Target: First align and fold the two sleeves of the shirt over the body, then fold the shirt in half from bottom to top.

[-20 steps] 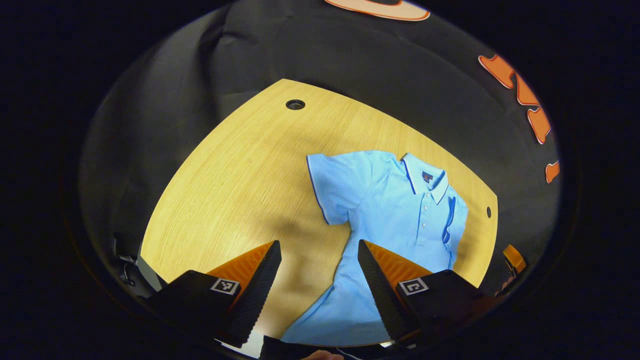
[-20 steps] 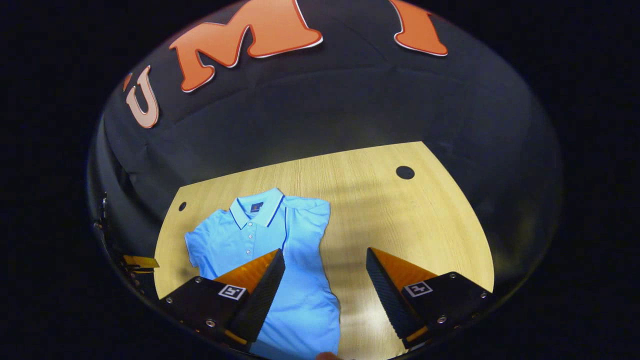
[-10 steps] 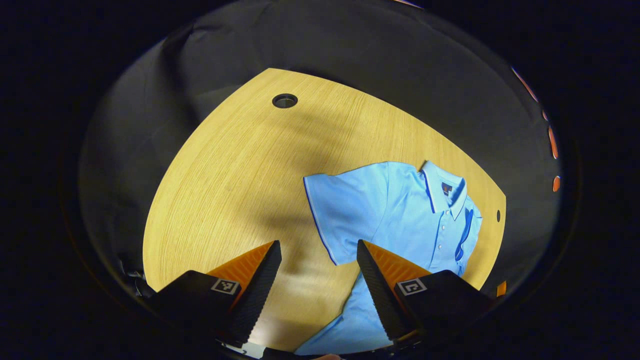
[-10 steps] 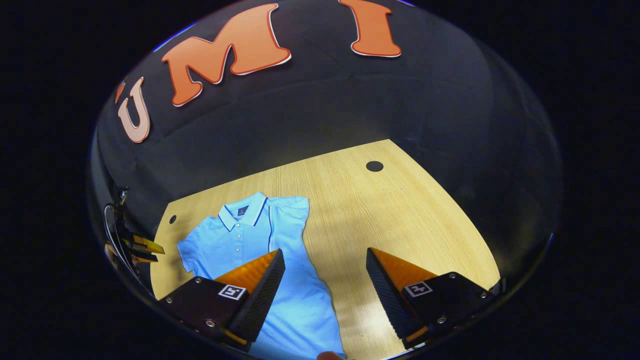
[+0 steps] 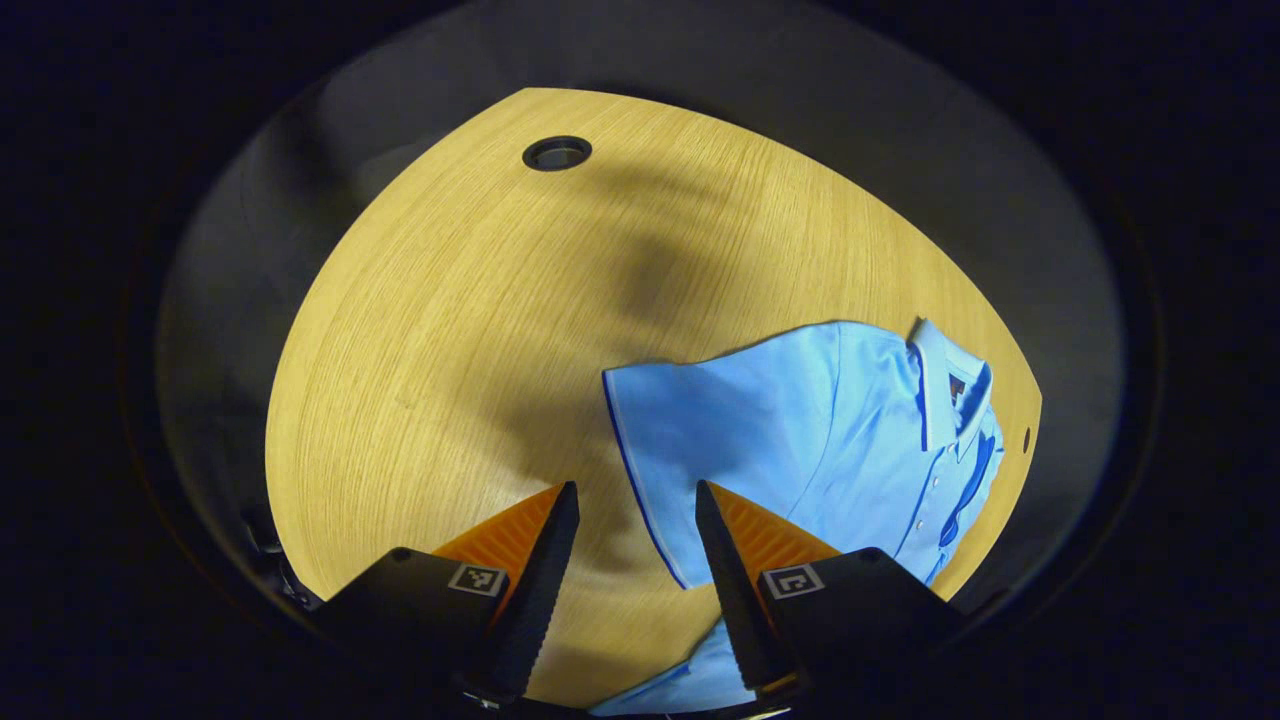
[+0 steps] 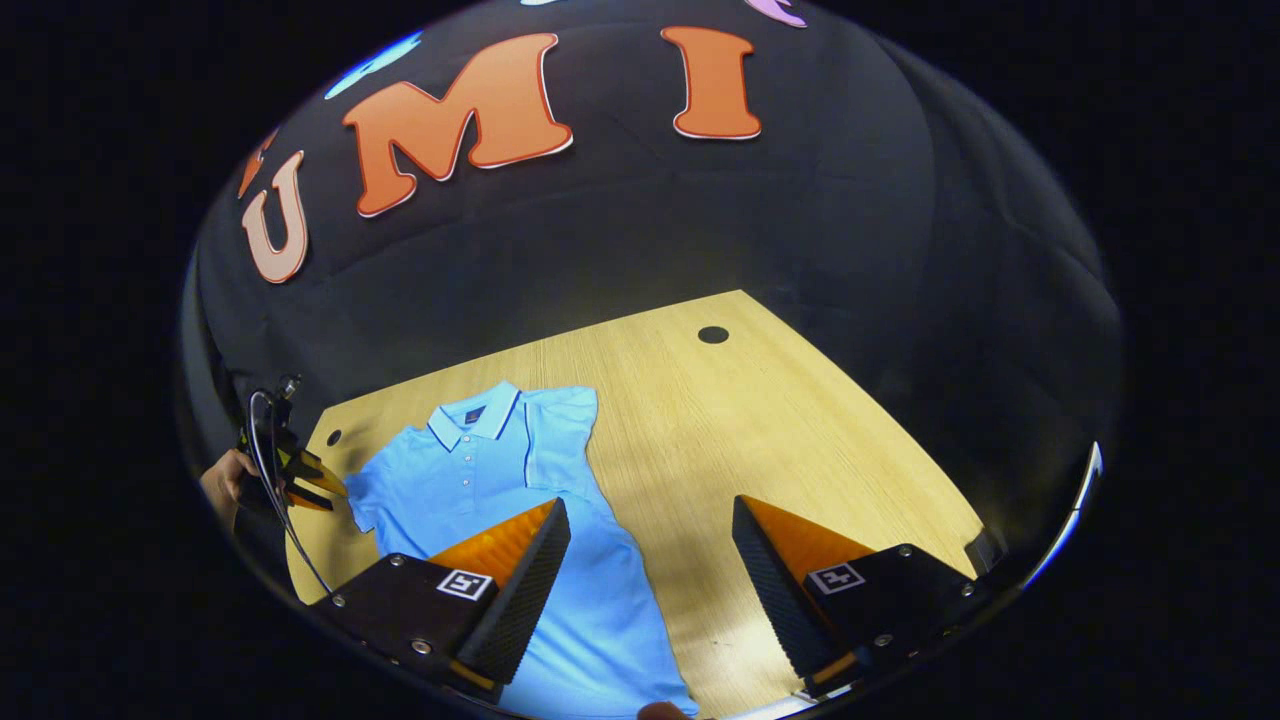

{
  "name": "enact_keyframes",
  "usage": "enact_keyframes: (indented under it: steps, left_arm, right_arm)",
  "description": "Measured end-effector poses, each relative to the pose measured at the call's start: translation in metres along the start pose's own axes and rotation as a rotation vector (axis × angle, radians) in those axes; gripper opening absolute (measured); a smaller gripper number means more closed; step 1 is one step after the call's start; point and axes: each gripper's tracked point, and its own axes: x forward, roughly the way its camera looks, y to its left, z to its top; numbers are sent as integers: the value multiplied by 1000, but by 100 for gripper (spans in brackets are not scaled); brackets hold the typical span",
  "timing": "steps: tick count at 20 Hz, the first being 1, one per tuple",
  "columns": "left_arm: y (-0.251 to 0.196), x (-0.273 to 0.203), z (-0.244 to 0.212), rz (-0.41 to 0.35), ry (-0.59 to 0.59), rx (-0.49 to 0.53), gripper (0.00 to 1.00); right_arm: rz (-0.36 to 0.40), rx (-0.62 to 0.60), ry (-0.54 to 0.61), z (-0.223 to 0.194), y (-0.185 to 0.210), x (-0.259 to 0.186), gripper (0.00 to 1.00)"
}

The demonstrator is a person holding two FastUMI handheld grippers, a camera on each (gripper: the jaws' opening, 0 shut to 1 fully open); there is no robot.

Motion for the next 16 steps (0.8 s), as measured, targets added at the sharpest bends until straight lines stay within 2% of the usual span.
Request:
enact_keyframes:
  steps: [1,2,3,4,6,7,9,12,14,16]
  left_arm:
    - [0,4,1,11,7,2,75]
    - [1,8,-2,31,20,2,82]
    - [2,12,-3,52,33,-7,82]
    - [1,14,-4,60,41,-16,78]
    - [0,17,-9,80,62,-26,78]
    - [0,14,-4,94,50,-18,82]
    - [-3,20,-5,98,46,-19,64]
    - [-5,19,-4,100,36,-30,55]
    - [-6,16,-2,93,30,-21,28]
    - [-14,17,0,58,13,-15,27]
  right_arm:
    - [-11,4,-6,-1,-3,-4,99]
    - [-22,10,-10,-1,-5,-8,99]
    - [-29,18,-14,1,-8,-10,99]
    - [-32,26,-17,1,-8,-12,99]
    - [-40,32,-17,1,-10,-14,99]
    - [-46,30,-18,0,-11,-16,99]
    - [-50,24,-12,-2,-11,-17,99]
    - [-43,16,-2,-4,-8,-16,99]
    - [-37,15,5,-6,-7,-13,99]
    - [-28,10,3,-5,-4,-13,99]
